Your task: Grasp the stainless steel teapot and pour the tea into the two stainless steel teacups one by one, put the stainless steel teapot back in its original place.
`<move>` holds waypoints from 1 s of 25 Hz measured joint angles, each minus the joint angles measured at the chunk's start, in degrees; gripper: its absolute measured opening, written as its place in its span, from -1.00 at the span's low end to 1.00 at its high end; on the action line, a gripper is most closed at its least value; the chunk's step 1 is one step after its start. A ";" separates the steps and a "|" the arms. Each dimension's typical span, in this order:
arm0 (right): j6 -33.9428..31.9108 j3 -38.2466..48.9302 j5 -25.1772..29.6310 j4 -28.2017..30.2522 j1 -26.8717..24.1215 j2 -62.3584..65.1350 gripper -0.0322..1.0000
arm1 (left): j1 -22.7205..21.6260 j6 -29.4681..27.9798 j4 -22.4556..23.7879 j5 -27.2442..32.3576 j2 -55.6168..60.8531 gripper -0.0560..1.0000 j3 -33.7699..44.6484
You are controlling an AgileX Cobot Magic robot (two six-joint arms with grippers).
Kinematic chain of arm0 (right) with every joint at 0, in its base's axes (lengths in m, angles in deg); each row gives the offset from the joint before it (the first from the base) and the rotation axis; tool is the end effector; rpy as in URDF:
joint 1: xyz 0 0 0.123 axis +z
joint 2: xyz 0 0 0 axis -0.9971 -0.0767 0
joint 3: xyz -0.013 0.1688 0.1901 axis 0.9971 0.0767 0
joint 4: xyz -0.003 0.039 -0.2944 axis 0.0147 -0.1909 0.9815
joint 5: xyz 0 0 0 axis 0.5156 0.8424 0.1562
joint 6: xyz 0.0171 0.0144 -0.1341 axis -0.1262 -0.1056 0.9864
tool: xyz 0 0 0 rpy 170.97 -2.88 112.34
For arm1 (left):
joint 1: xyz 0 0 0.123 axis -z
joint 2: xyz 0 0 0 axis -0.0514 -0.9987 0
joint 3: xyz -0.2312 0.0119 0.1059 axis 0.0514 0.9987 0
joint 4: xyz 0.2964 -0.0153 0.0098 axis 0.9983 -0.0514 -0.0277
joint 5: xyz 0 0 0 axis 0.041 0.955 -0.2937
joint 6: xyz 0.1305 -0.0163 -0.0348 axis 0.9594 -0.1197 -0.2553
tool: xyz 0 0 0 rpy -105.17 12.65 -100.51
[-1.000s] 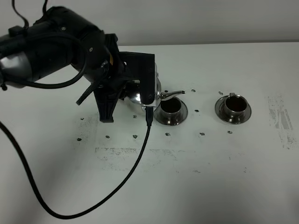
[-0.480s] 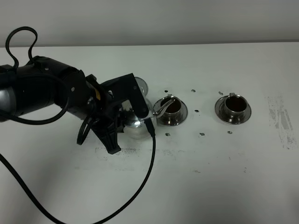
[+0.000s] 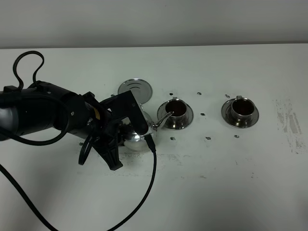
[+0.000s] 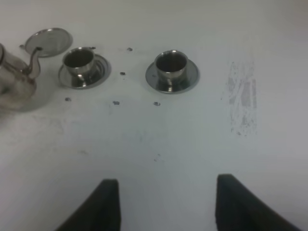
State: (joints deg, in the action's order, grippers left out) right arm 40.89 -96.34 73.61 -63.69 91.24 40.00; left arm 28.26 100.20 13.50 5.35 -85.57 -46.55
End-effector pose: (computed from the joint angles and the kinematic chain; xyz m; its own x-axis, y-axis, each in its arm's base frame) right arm 0.0955 0.0288 0.2814 -0.4730 -0.0595 -0.8790 -0.2272 0.9722 0.0564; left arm 0.3346 -0.2060 0.0652 -0.2641 0.8730 -0.4100 0.8682 0.4004 0.2932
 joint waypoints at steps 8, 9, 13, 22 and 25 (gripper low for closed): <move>0.00 0.00 0.00 0.00 0.00 0.00 -0.10 | -0.06 -0.85 -0.72 -0.09 -1.71 -0.52 0.23; 0.00 0.00 0.00 0.00 0.00 0.00 -0.10 | -0.06 -1.47 -0.72 0.68 -1.28 -0.52 -0.16; 0.00 0.00 0.00 0.00 0.00 0.00 -0.10 | -0.73 -7.09 0.32 7.01 0.14 -0.52 -6.65; 0.00 0.00 0.00 -0.05 0.00 0.00 -0.10 | -6.45 -21.60 3.27 16.58 -5.82 -0.52 -25.63; 0.00 0.00 0.00 -0.05 0.00 0.00 -0.10 | -7.13 -23.40 3.27 20.84 -11.16 -0.52 -32.76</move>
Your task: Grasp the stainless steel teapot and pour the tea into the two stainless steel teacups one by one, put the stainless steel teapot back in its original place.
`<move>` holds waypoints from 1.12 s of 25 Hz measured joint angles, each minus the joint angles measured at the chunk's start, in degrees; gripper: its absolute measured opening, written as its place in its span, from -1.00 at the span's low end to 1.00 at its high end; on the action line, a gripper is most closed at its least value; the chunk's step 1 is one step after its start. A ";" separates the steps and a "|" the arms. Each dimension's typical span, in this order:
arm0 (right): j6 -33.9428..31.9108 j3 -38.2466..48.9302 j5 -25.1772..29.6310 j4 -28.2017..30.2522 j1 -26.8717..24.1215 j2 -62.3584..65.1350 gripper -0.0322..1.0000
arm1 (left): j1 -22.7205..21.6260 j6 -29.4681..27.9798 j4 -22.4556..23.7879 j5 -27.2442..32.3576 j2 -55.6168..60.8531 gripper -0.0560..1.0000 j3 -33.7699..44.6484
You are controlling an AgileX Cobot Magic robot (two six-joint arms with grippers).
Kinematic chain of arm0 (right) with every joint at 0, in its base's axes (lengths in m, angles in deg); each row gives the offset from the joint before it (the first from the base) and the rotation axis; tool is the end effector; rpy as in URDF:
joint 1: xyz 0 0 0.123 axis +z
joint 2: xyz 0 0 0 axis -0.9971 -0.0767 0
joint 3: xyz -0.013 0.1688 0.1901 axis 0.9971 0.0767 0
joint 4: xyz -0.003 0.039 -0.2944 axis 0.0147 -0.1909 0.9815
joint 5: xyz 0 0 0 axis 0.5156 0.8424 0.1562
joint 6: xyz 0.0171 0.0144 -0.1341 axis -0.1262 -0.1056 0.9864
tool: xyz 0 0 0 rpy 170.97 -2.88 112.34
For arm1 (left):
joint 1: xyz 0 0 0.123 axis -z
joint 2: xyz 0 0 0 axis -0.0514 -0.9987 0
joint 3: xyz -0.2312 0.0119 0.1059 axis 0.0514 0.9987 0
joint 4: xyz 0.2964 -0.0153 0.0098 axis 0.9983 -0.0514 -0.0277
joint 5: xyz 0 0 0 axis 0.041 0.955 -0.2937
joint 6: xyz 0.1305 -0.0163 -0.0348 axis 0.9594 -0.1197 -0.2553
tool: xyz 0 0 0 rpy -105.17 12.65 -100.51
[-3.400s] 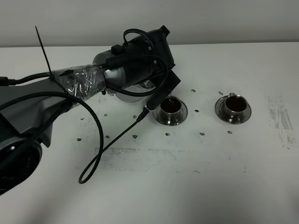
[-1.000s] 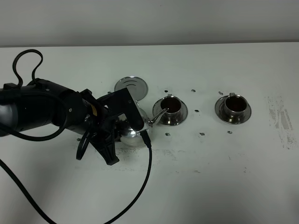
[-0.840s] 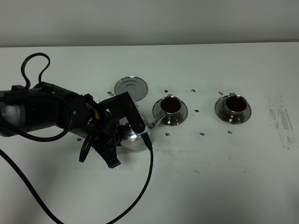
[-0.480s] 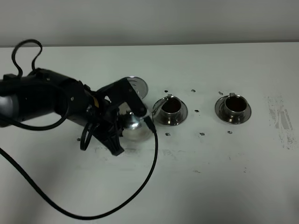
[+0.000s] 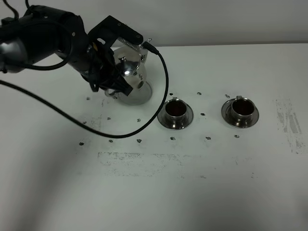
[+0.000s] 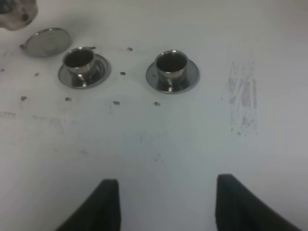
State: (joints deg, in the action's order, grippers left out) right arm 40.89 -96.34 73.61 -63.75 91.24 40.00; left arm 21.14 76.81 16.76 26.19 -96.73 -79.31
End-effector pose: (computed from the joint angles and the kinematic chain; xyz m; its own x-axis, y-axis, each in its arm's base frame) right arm 0.0954 0.0289 0.2814 -0.4730 -0.0591 -0.8791 -0.2278 0.9720 0.0572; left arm 0.4456 -0.1998 0.1443 -0.6251 0.6058 -0.4922 0.6244 0.7665 0.1504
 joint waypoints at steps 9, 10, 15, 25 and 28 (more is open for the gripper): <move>0.00 0.00 0.00 0.00 0.00 0.00 -0.10 | -0.31 -2.79 0.32 8.96 -13.94 -0.52 -17.35; 0.00 0.00 0.00 0.00 0.00 0.00 -0.10 | -0.38 -3.19 0.32 9.10 -14.64 -0.52 -17.63; 0.00 0.00 0.00 0.00 0.00 0.00 -0.10 | -0.76 -4.07 0.32 9.33 -16.74 -0.52 -17.74; 0.00 0.00 0.00 0.00 0.00 0.00 -0.10 | -0.94 -4.13 0.32 7.57 -17.47 -0.52 -17.80; 0.00 0.00 0.00 0.00 0.00 0.00 -0.10 | -0.94 -4.13 0.32 7.63 -18.12 -0.52 -17.85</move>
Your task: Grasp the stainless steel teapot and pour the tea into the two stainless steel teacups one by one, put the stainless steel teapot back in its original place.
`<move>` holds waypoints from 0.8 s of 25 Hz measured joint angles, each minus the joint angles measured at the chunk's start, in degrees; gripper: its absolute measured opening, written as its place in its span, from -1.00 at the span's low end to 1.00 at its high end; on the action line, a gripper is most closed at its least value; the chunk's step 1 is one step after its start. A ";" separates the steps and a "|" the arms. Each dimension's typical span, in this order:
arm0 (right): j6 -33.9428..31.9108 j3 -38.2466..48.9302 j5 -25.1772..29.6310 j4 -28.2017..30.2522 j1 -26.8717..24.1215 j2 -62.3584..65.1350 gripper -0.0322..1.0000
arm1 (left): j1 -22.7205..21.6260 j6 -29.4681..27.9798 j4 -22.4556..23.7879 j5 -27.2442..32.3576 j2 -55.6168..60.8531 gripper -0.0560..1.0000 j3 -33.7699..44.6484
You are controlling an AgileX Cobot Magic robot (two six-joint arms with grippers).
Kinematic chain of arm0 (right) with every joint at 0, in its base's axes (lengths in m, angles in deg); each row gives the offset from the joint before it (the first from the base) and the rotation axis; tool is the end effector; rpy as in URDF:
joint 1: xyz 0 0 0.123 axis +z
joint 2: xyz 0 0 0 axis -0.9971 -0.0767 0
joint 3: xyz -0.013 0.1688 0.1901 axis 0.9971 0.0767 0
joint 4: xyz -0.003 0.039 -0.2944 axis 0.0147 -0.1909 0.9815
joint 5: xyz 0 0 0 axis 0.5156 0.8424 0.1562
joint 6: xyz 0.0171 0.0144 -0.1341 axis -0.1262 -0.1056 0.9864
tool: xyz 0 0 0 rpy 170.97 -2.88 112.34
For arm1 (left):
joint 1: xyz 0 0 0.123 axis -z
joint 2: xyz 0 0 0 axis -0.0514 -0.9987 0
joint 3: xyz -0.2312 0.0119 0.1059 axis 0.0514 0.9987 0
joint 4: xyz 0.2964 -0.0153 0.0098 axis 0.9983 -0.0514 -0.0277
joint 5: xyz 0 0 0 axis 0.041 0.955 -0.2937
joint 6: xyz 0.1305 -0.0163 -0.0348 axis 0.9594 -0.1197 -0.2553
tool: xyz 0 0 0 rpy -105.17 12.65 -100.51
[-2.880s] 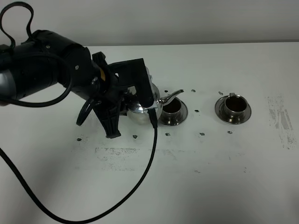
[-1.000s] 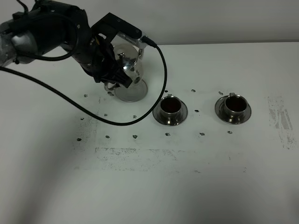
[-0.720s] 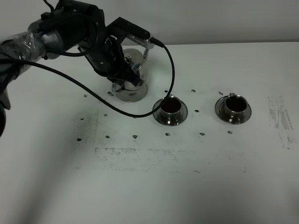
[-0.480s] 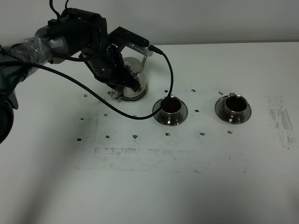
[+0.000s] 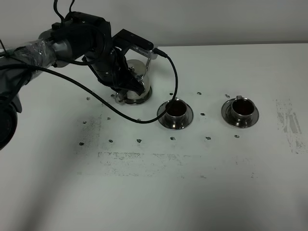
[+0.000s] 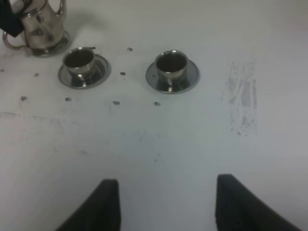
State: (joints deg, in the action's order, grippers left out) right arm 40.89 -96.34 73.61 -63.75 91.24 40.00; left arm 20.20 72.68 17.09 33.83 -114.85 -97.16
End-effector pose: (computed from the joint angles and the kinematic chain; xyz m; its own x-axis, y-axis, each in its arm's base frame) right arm 0.0954 0.0289 0.2814 -0.4730 -0.0591 -0.8791 -0.2278 0.9720 0.0572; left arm 0.4895 -0.2093 0.0825 -0.7313 0.5657 -0.3810 0.5792 0.8101 0.0912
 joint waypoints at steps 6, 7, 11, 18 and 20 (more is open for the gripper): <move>0.00 0.00 0.00 0.00 0.00 0.00 -0.10 | 0.00 0.00 0.96 -0.05 -0.08 -0.52 -0.06; 0.00 0.00 0.00 0.00 0.00 0.00 -0.10 | 0.00 0.00 1.01 -0.05 -0.08 -0.52 -0.06; 0.00 0.00 0.00 0.00 0.00 0.00 -0.10 | -0.04 0.00 1.01 0.00 -0.08 -0.52 -0.06; 0.00 0.00 0.00 0.00 0.00 0.00 -0.10 | -0.04 0.00 1.01 0.57 -0.08 -0.52 -0.06; 0.00 0.00 0.00 0.00 0.00 0.00 -0.10 | -0.04 0.00 1.01 0.57 -0.08 -0.52 -0.06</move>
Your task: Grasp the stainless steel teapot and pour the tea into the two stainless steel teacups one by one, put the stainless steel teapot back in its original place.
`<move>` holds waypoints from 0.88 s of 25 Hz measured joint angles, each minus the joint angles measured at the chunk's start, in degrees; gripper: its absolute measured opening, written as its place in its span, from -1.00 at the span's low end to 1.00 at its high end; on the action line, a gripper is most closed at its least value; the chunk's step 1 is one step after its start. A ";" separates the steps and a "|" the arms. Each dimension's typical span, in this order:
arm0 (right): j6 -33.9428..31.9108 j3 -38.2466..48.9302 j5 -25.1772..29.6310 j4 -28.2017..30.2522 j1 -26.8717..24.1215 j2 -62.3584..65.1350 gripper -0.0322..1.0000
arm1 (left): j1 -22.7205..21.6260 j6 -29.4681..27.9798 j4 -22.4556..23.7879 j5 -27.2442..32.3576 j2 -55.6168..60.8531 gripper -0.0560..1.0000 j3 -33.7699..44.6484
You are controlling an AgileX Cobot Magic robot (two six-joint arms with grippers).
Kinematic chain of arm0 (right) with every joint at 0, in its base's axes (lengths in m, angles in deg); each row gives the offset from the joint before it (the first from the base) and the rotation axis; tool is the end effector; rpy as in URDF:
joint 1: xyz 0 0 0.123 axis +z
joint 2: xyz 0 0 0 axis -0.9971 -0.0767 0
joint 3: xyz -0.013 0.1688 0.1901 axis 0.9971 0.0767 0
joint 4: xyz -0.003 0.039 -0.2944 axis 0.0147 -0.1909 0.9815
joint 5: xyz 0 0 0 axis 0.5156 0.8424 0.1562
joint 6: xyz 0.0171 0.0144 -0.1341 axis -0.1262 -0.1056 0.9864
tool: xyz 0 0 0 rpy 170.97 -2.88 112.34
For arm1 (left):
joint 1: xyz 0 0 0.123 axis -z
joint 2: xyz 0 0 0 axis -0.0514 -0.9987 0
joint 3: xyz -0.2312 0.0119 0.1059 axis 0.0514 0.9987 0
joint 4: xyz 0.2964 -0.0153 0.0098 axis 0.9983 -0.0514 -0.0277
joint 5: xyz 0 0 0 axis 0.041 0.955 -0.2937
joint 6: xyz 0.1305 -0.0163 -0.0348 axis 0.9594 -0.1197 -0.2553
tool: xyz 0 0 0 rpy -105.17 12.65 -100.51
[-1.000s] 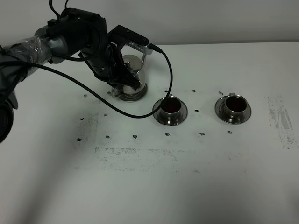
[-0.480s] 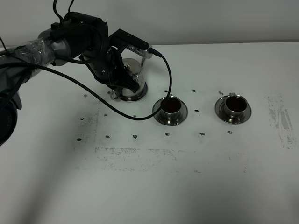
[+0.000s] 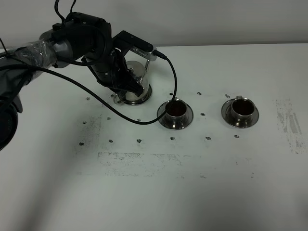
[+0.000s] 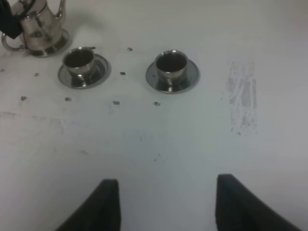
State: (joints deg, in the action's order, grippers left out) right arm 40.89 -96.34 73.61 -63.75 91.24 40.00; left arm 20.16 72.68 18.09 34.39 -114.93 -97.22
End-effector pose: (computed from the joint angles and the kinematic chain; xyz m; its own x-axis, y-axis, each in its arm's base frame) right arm 0.0954 0.0289 0.2814 -0.4730 -0.0591 -0.8791 -0.2278 0.9720 0.0572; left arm 0.4893 -0.2069 0.0816 -0.7295 0.5765 -0.3680 0.5835 0.8053 0.1051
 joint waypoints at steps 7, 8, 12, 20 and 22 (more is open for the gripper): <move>0.00 0.00 0.00 0.00 0.00 0.00 -0.10 | 0.00 -0.05 0.22 -0.05 0.00 -0.52 0.00; 0.00 0.00 0.00 0.00 0.00 0.00 -0.10 | 0.00 -0.05 0.22 -0.05 0.00 -0.52 0.00; 0.00 0.00 0.00 0.00 0.00 0.00 -0.10 | 0.00 -0.01 0.40 -0.11 0.00 -0.52 0.00; 0.00 0.00 0.00 0.00 0.00 0.00 -0.10 | 0.00 -0.01 0.41 -0.45 -0.38 -0.52 -0.07; 0.00 0.00 0.00 0.00 0.00 0.00 -0.10 | 0.00 0.06 0.41 -0.45 -0.38 -0.52 -0.07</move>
State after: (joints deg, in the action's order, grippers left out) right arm 40.89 -96.34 73.61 -63.75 91.24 40.00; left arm 20.16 72.74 18.51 33.95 -115.31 -97.29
